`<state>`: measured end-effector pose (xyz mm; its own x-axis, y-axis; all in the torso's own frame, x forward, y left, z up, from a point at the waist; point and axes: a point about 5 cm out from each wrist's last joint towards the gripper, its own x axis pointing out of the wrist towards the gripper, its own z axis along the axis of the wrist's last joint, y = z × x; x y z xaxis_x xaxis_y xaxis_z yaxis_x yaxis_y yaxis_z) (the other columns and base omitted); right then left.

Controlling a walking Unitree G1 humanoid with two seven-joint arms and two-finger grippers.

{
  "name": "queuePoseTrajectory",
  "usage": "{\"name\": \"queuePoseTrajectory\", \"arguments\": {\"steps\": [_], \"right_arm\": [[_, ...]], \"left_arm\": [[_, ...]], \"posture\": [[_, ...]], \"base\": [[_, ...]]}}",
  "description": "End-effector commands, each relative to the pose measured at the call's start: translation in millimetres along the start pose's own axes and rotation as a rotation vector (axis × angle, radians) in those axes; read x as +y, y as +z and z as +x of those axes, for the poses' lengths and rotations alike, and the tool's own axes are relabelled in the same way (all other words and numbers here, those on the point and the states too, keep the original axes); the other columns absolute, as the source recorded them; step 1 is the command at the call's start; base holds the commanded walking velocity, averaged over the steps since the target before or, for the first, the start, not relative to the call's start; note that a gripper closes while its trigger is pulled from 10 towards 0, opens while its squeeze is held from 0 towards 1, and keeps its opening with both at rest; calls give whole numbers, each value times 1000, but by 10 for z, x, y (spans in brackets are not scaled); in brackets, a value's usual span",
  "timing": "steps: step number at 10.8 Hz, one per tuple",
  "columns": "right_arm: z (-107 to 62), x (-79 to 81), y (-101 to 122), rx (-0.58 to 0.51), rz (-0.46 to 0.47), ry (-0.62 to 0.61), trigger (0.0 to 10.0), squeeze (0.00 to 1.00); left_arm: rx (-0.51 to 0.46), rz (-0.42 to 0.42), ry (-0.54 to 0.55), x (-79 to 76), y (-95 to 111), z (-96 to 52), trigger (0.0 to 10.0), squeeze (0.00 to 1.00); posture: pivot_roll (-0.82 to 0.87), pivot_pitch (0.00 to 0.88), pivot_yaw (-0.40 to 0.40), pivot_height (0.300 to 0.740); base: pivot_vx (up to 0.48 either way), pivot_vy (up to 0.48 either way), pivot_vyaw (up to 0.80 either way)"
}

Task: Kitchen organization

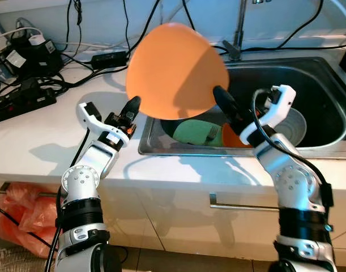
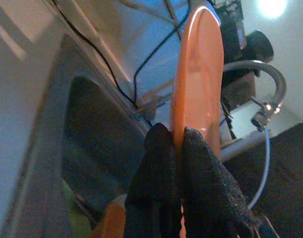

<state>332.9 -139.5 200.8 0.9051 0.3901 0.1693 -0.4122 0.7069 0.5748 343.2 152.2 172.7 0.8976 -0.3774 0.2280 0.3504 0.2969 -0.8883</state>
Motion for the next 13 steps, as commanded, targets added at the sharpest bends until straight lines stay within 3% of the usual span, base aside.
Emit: {"name": "queuePoseTrajectory", "arguments": {"steps": [1, 3, 4, 5, 13], "right_arm": [[62, 52, -14, -7, 38, 6, 10000, 0], [121, 99, -44, -12, 69, 15, 10000, 0], [137, 96, -46, -24, 97, 6, 4235, 0], [153, 89, -47, -36, 118, -5, 0, 0], [193, 79, 2, -76, 193, -25, 0, 0]], "left_arm": [[-4, -2, -71, -123, 31, 3, 0, 0], [64, -21, -106, -187, -94, 15, 0, 0], [103, -31, -122, -204, -129, 11, 0, 0], [111, -51, -121, -194, -159, 12, 0, 0], [141, -30, -118, -225, -176, 1, 0, 0]], "posture": [[75, 31, 157, 740], [76, 28, 161, 740], [76, 29, 161, 740], [76, 28, 163, 740], [81, 25, 171, 740]], "base": [[0, 0, 0], [0, 0, 0], [0, 0, 0], [0, 0, 0], [0, 0, 0]]}}
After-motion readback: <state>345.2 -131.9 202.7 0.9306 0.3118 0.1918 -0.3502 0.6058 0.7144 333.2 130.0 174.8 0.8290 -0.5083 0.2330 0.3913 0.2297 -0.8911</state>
